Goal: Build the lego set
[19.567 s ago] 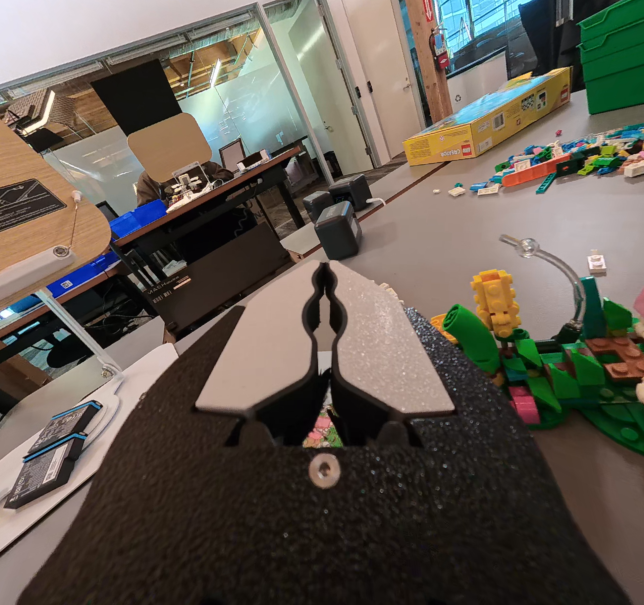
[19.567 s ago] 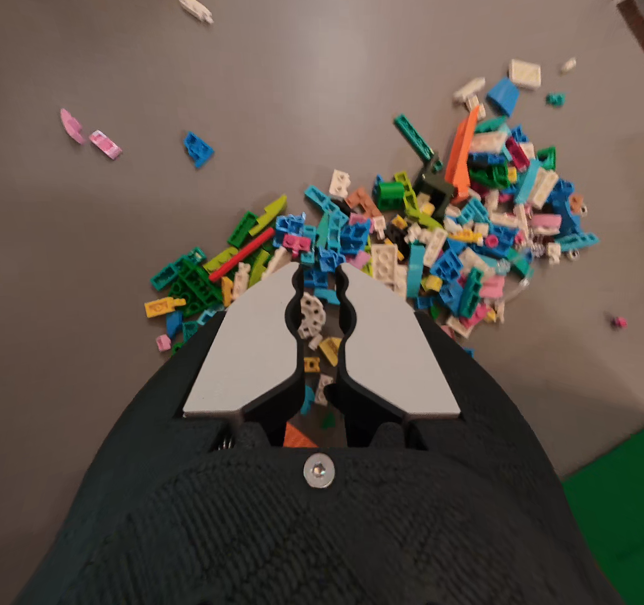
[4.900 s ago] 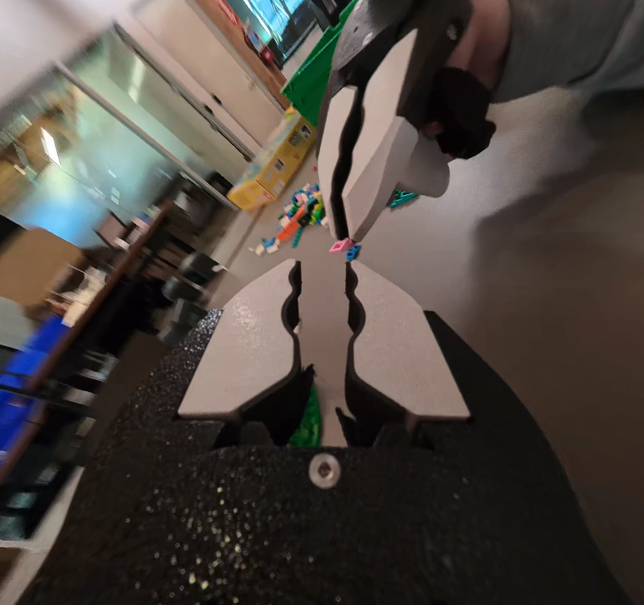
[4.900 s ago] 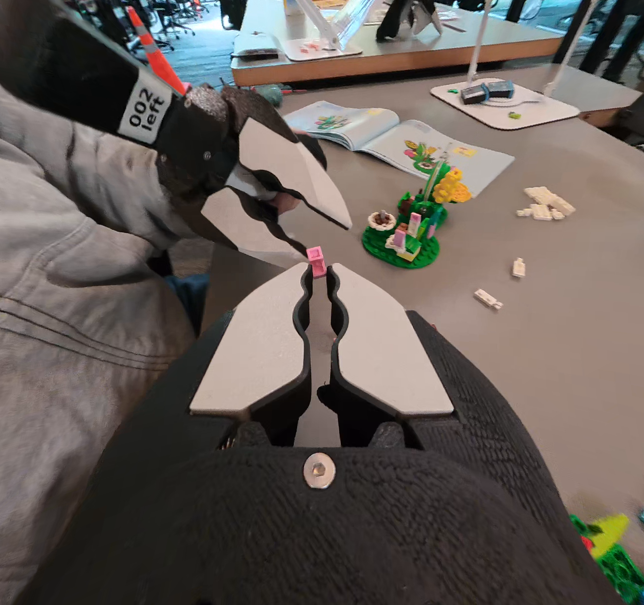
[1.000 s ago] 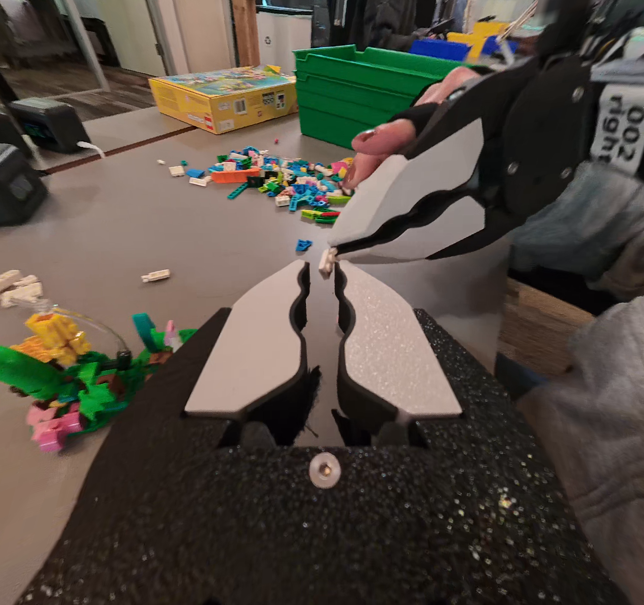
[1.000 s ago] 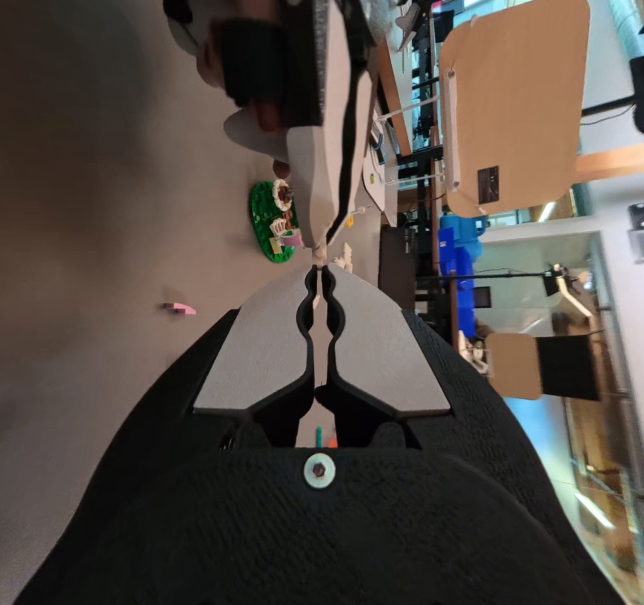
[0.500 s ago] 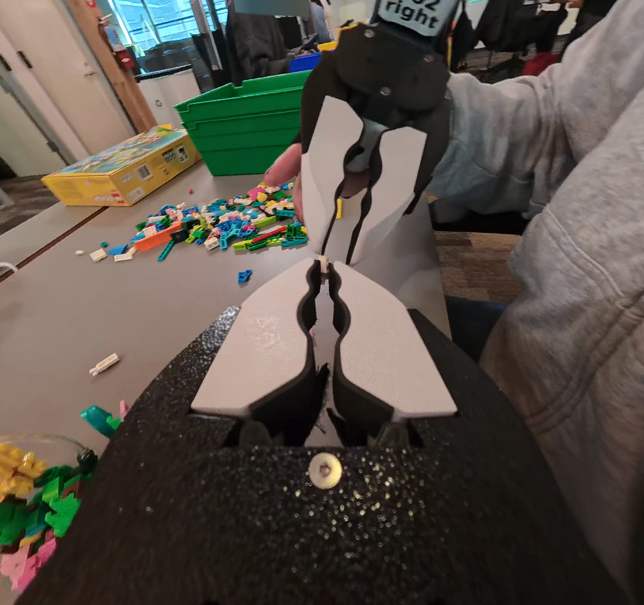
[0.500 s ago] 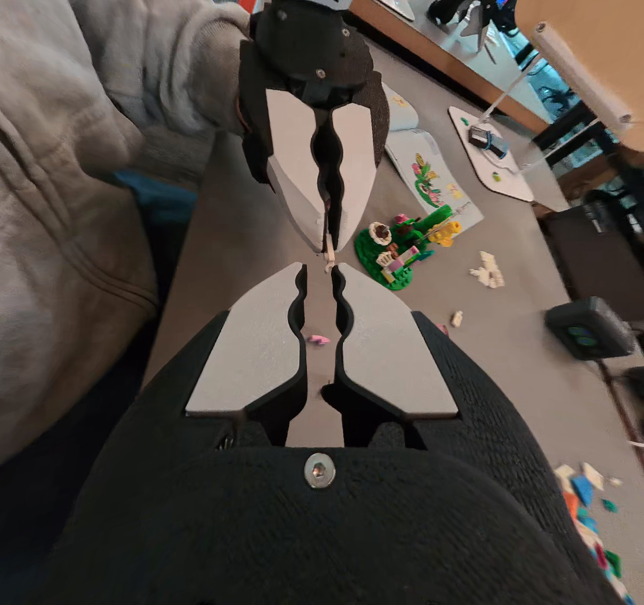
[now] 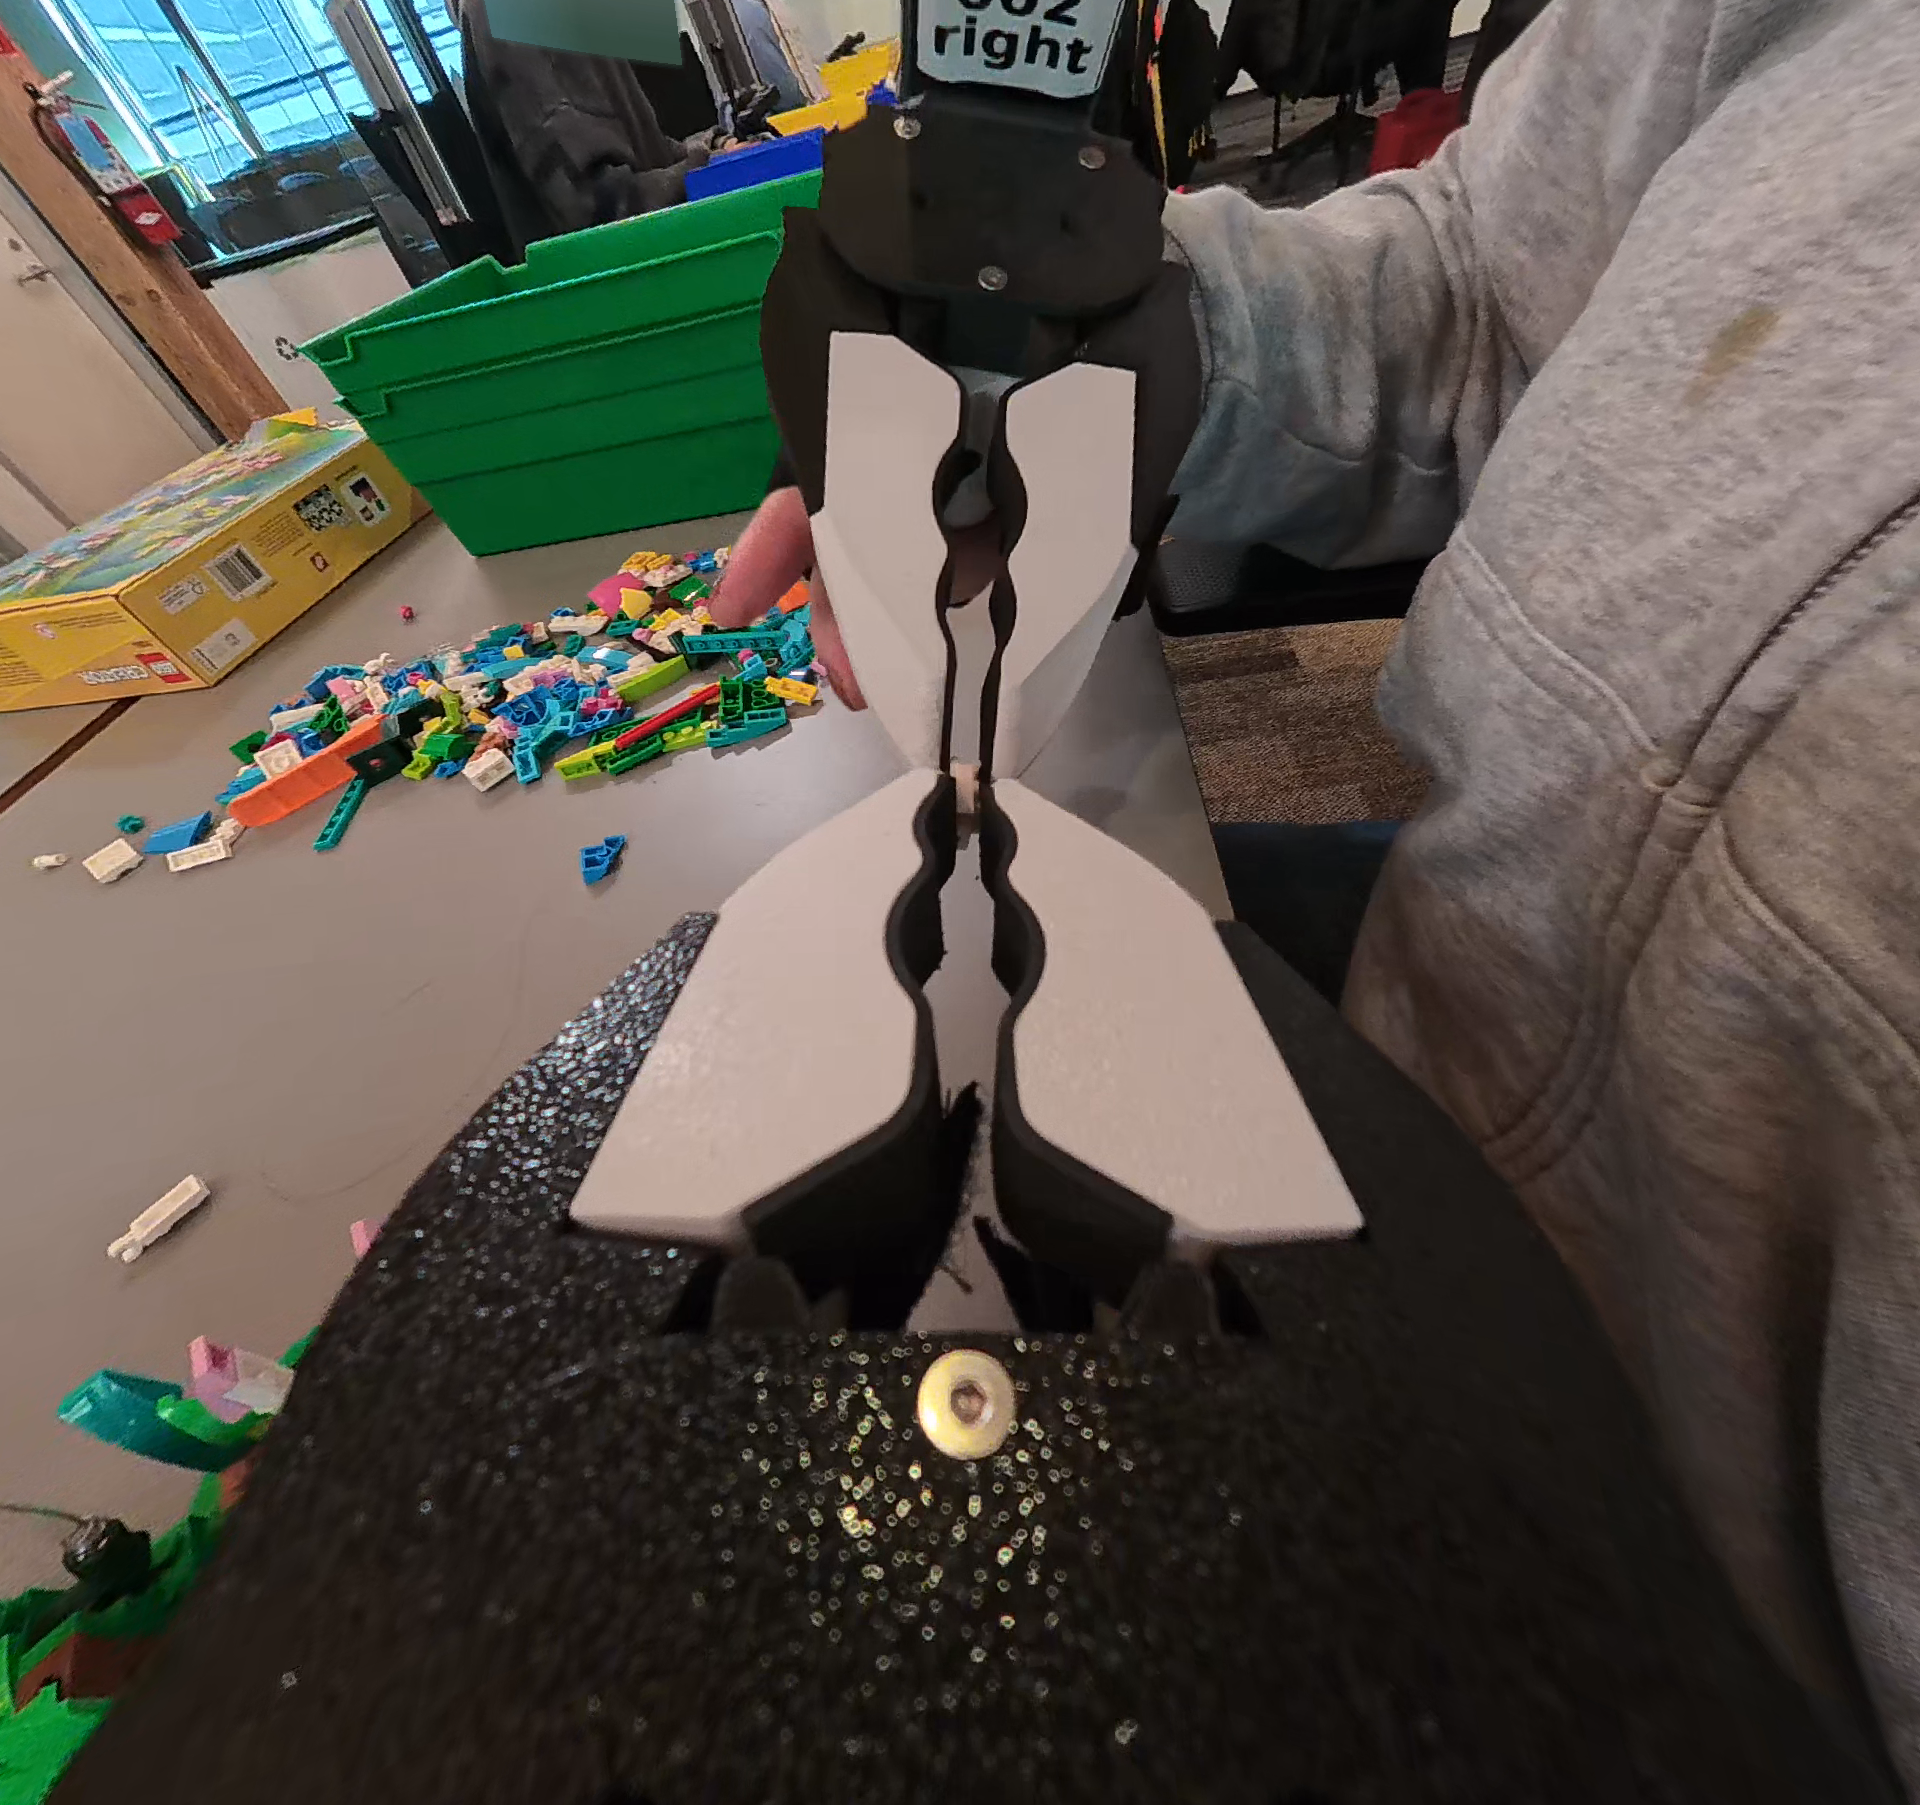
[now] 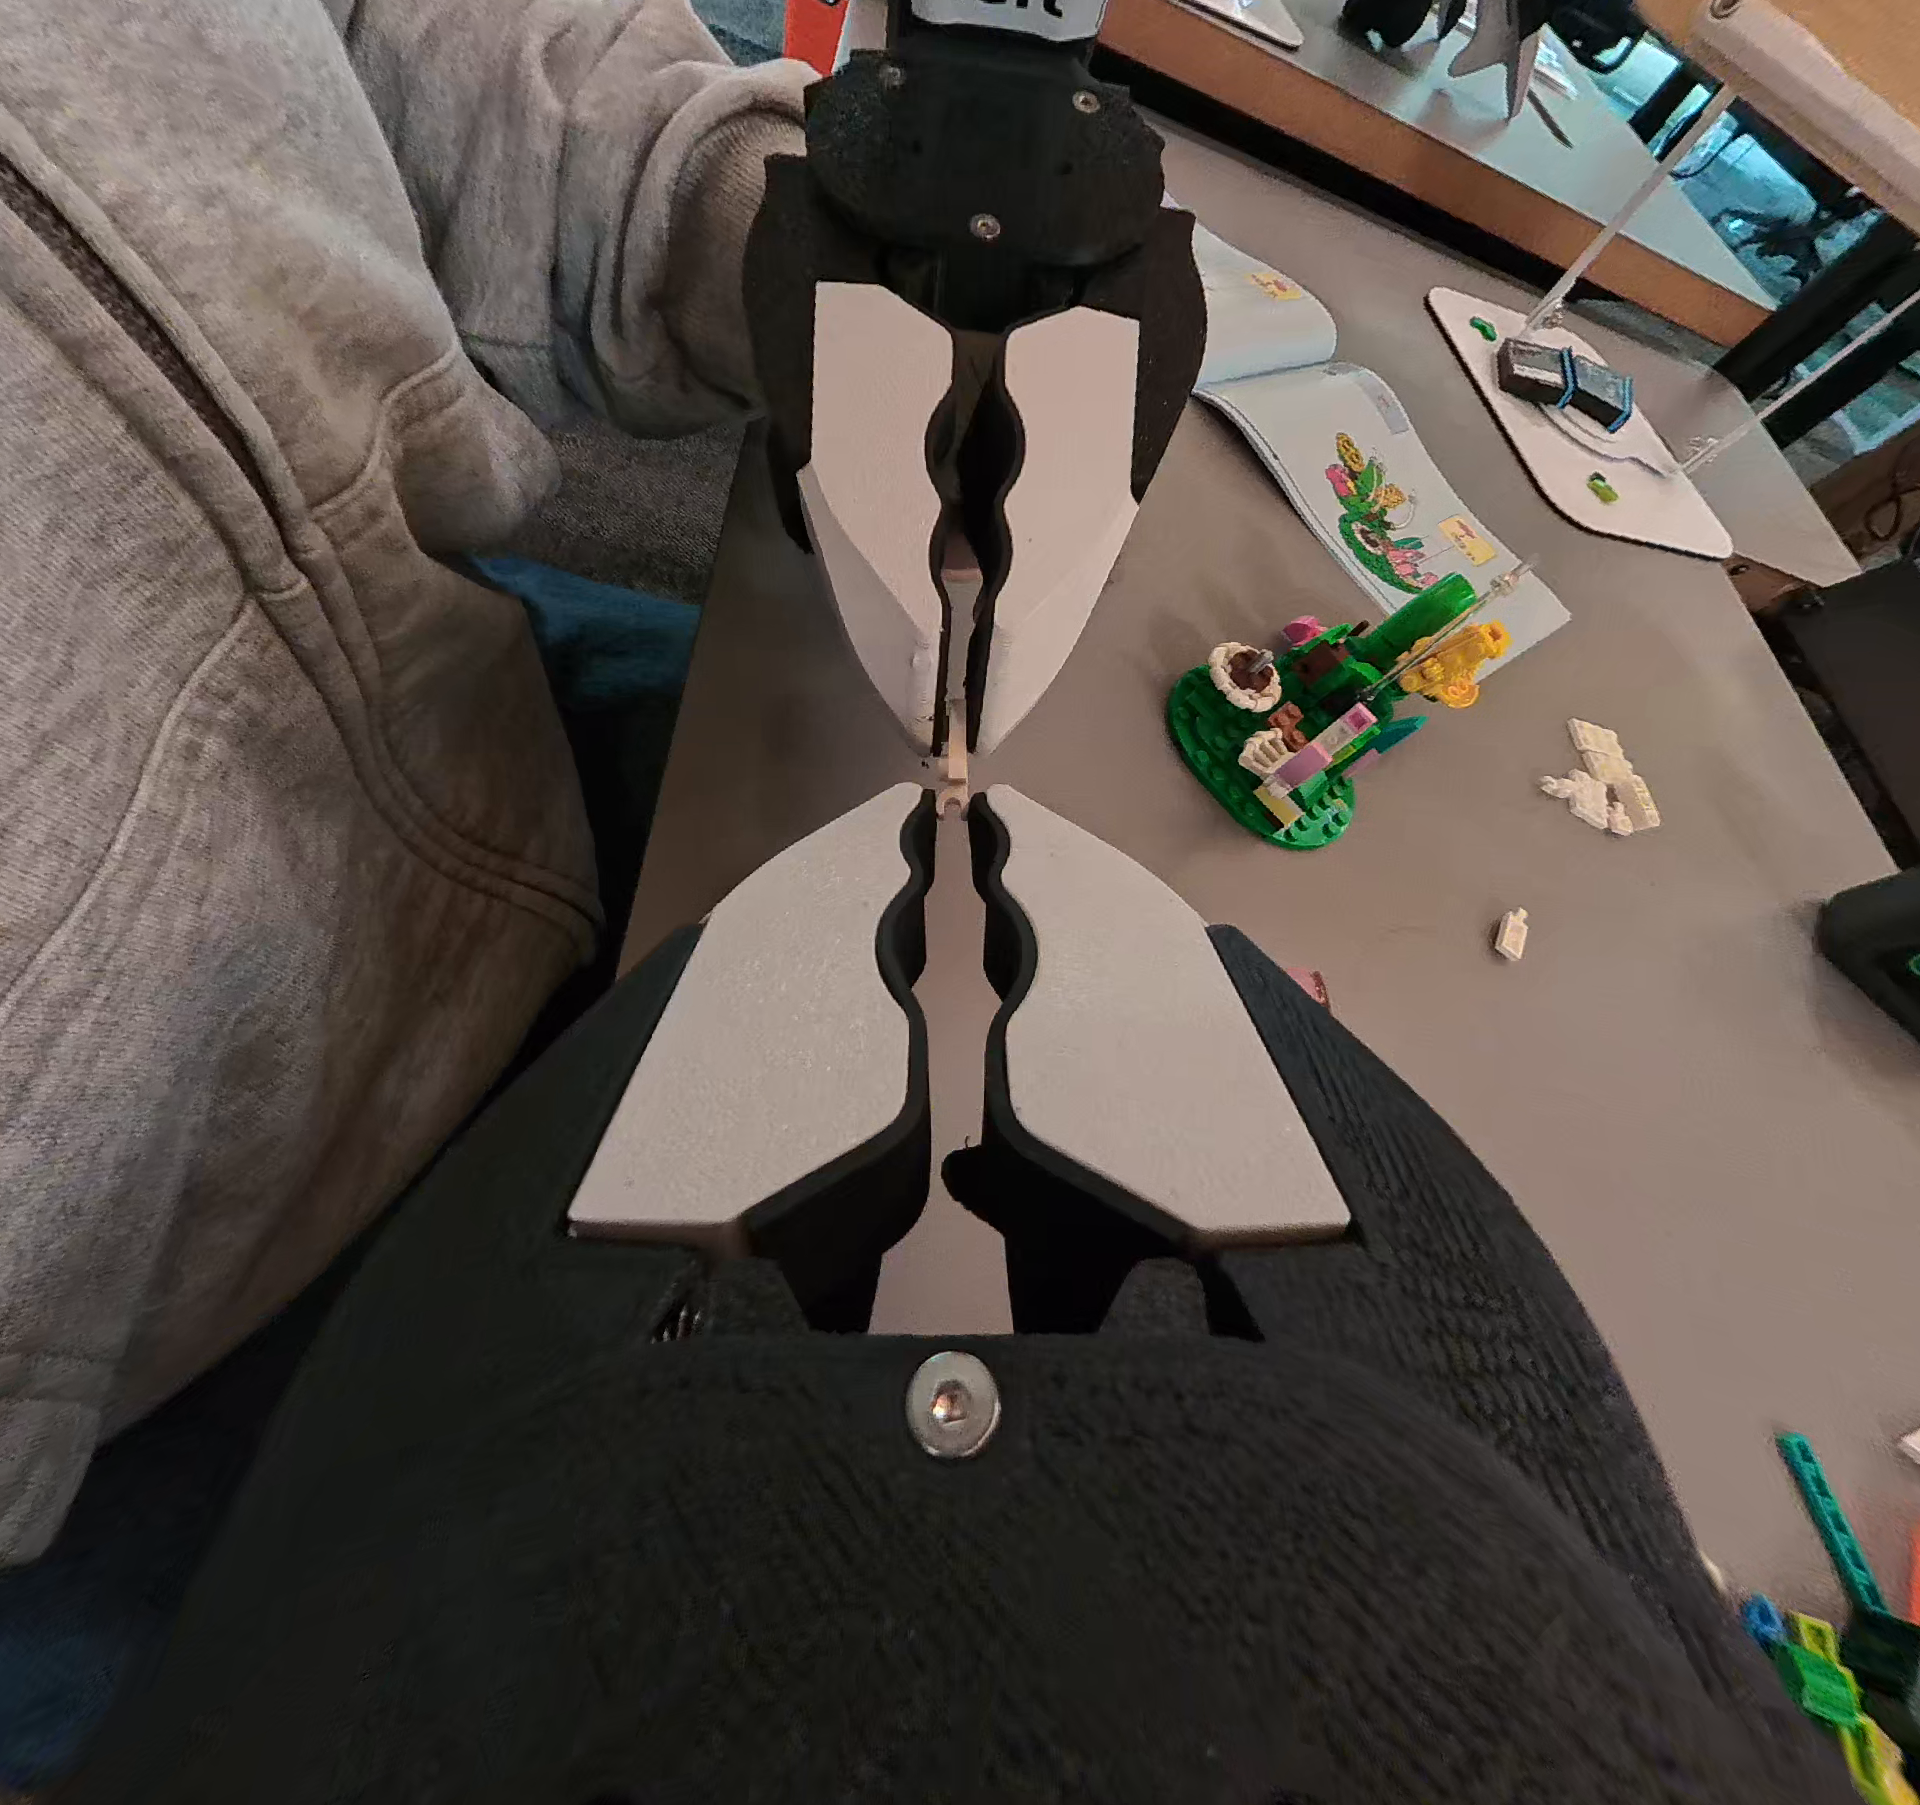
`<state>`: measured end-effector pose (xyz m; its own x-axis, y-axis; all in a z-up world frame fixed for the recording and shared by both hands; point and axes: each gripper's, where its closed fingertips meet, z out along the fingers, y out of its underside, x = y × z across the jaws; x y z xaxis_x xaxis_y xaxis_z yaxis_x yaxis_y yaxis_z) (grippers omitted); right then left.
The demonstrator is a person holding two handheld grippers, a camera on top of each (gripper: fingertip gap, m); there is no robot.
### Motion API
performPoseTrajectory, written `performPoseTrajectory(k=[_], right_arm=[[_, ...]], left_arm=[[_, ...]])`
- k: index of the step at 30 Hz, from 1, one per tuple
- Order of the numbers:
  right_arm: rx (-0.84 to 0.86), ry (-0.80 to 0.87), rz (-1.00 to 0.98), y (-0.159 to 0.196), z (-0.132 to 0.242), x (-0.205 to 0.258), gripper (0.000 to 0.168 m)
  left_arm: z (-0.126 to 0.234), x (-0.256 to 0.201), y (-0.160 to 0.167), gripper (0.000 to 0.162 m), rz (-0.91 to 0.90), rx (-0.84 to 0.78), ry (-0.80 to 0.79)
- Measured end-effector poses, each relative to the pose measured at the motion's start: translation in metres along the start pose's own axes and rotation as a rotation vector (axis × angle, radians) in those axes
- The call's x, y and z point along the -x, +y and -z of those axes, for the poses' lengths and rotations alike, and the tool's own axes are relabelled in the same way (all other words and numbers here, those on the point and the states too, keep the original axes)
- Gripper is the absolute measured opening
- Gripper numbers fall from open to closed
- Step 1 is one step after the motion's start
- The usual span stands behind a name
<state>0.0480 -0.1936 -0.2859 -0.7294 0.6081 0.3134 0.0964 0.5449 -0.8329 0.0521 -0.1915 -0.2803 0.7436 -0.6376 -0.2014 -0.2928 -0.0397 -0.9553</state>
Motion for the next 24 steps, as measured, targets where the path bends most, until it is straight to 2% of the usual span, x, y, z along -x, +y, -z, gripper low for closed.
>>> performPoseTrajectory(k=[24], right_arm=[[-0.021, 0.021, -0.052, 0.0057, 0.0021, 0.0048, 0.004]], left_arm=[[-0.002, -0.0023, 0.0098, 0.004, 0.022, 0.031, 0.02]])
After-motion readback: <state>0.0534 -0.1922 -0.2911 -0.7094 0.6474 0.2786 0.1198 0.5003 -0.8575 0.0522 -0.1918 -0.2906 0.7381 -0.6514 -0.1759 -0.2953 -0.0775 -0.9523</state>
